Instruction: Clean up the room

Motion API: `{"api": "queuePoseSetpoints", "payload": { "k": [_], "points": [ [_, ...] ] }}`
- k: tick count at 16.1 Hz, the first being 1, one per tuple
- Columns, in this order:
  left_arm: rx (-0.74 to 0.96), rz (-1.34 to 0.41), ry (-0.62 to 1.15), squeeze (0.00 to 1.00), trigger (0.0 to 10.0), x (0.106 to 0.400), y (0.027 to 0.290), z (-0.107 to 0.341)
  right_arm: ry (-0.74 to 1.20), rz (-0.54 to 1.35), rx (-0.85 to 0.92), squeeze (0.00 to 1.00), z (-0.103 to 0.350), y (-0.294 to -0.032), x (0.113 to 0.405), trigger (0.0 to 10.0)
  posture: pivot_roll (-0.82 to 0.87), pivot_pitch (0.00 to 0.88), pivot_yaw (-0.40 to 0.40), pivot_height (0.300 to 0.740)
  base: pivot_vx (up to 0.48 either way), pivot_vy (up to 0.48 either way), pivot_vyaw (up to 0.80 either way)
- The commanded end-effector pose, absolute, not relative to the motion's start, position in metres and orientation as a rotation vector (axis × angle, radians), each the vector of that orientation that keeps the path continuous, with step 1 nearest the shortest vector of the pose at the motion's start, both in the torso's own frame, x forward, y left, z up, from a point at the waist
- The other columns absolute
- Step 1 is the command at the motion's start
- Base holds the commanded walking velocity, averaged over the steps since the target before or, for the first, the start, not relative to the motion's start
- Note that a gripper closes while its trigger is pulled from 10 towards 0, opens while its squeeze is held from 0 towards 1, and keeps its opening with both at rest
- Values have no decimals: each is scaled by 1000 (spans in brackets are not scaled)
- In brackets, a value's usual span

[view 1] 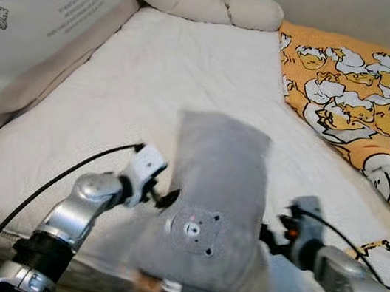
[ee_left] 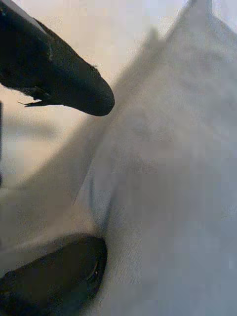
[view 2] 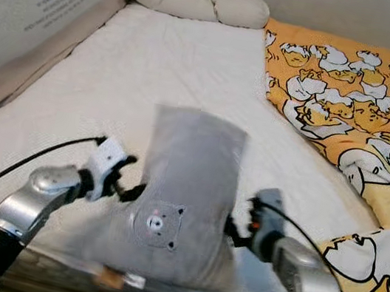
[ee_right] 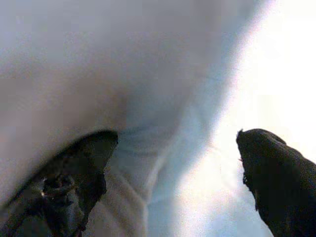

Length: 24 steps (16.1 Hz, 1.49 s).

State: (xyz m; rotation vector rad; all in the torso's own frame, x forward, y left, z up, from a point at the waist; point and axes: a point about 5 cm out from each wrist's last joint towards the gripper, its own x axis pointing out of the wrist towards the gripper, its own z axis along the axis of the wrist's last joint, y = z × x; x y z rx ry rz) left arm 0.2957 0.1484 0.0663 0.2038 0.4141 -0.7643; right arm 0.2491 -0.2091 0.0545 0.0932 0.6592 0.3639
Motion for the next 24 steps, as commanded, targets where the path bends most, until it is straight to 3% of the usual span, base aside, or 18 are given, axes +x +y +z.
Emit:
{"api": "queuePoseSetpoints", "payload": {
  "k": [1, 3, 6, 11, 15, 16, 17, 18, 21, 22, 23, 24],
  "points": [
    [154, -707, 382, 1000, 10000, 303, 162, 69, 628, 316, 117, 1000, 58, -220, 254, 10000, 86, 0, 24, 740, 0, 0, 0],
    [66, -618, 357, 1000, 10000, 310, 181, 71, 603, 261, 159, 1000, 58, -234, 254, 10000, 82, 0, 27, 740, 0, 0, 0],
    [-201, -512, 365, 1000, 10000, 324, 203, 73, 531, 229, 345, 1000, 52, -246, 264, 10000, 80, 0, 34, 740, 0, 0, 0],
    [-480, -615, 525, 1000, 10000, 313, 174, 43, 434, 275, 775, 1000, 45, -231, 279, 10000, 74, 0, 36, 740, 0, 0, 0],
    [-581, -743, 572, 1000, 10000, 303, 151, 34, 489, 416, 903, 1000, 33, -203, 274, 10000, 83, 0, 24, 740, 0, 0, 0],
    [-569, -792, 584, 600, 10000, 300, 143, 32, 535, 490, 918, 1000, 28, -192, 269, 10000, 83, 0, 23, 740, 0, 0, 0],
    [-577, -825, 575, 0, 10000, 300, 137, 34, 573, 542, 914, 1000, 25, -184, 265, 10000, 85, 0, 22, 740, 0, 0, 0],
    [-615, -871, 554, 0, 10000, 301, 127, 39, 602, 594, 907, 0, 23, -177, 263, 10000, 85, 0, 22, 740, 0, 0, 0],
    [-533, -996, 577, 0, 10000, 294, 112, 37, 619, 646, 865, 0, 23, -171, 264, 9882, 80, 0, 28, 740, 0, 0, 0],
    [-507, -1000, 580, 0, 10000, 293, 111, 35, 618, 653, 851, 0, 24, -170, 266, 4196, 79, 0, 31, 740, 0, 0, 0],
    [-497, -995, 568, 0, 10000, 294, 111, 36, 615, 657, 848, 0, 25, -169, 266, 4196, 79, 0, 31, 740, 0, 0, 0],
    [-467, -987, 550, 0, 10000, 295, 111, 37, 609, 662, 845, 0, 25, -169, 267, 0, 80, 0, 31, 740, 0, 0, 0]
  ]
}}
